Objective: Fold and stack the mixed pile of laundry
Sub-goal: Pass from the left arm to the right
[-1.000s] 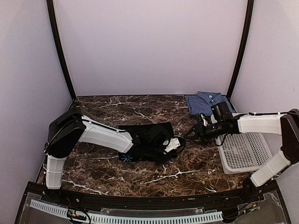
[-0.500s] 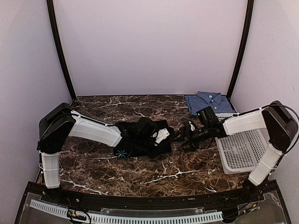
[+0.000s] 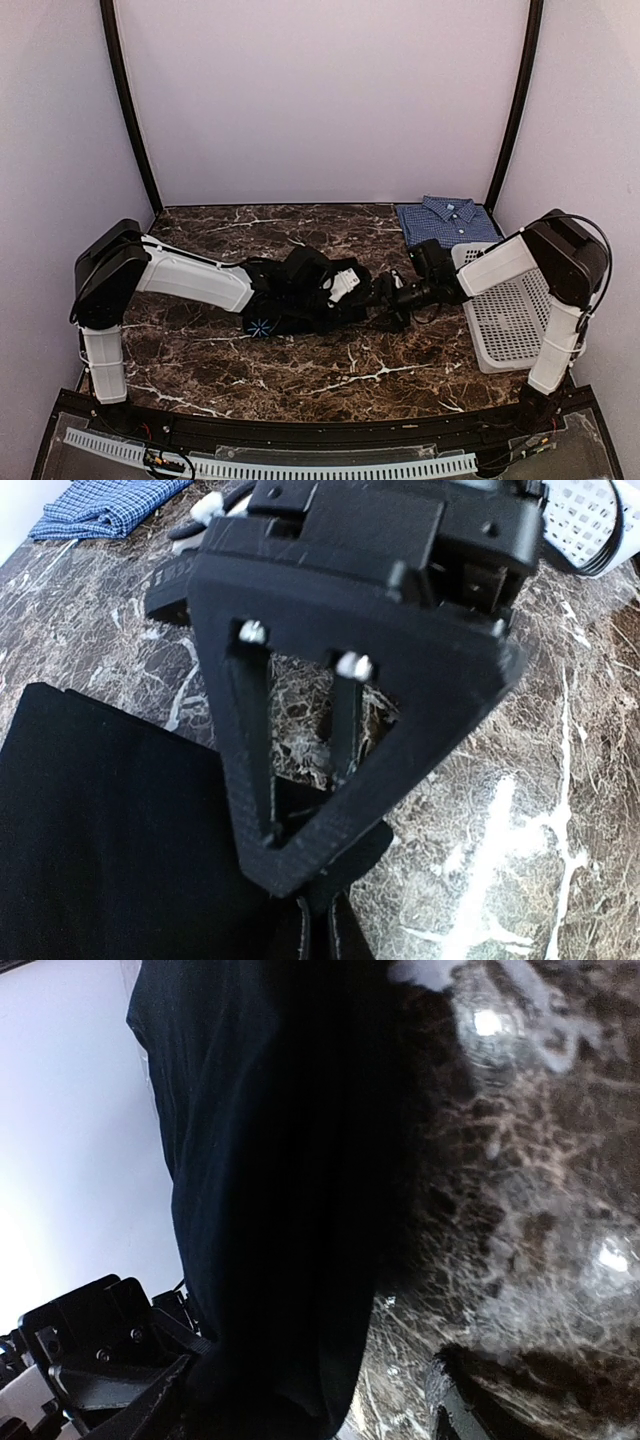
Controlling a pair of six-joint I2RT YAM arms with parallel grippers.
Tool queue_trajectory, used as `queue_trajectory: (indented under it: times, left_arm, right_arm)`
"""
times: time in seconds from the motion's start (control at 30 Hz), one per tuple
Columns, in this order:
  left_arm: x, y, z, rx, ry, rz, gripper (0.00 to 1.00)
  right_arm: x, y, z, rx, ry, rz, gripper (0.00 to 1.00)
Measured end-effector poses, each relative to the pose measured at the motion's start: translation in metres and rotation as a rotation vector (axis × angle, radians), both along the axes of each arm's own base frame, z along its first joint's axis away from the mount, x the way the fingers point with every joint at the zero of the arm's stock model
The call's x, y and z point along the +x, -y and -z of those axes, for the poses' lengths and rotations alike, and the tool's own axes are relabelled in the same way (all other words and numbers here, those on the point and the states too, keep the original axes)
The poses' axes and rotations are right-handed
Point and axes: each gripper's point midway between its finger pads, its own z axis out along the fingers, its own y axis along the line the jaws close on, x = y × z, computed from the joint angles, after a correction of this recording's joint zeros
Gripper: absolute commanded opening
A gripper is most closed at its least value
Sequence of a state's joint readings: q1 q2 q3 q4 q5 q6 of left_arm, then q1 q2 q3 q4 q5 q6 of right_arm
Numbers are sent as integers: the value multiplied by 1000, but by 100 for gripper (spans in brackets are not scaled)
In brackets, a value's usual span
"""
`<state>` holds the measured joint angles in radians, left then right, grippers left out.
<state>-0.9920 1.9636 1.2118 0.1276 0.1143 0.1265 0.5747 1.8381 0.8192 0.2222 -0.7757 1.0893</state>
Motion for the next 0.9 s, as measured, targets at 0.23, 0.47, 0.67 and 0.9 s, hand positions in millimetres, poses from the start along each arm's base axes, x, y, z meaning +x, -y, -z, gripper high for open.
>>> queue_trajectory:
  times: [0.23, 0.47, 0.67, 0.9]
  left_arm:
    - [-4, -3, -5, -16, 2, 7, 0]
    - [-8, -4, -13, -38, 0, 23, 0]
    - [-12, -4, -11, -45, -10, 38, 0]
    - [-12, -5, -10, -47, -17, 27, 23]
  right_arm:
    - [13, -17, 2, 48, -3, -3, 61]
    - [30, -33, 6, 102, -5, -1, 53]
    - [47, -45, 10, 124, 2, 3, 38]
    - [55, -47, 20, 71, -1, -9, 0]
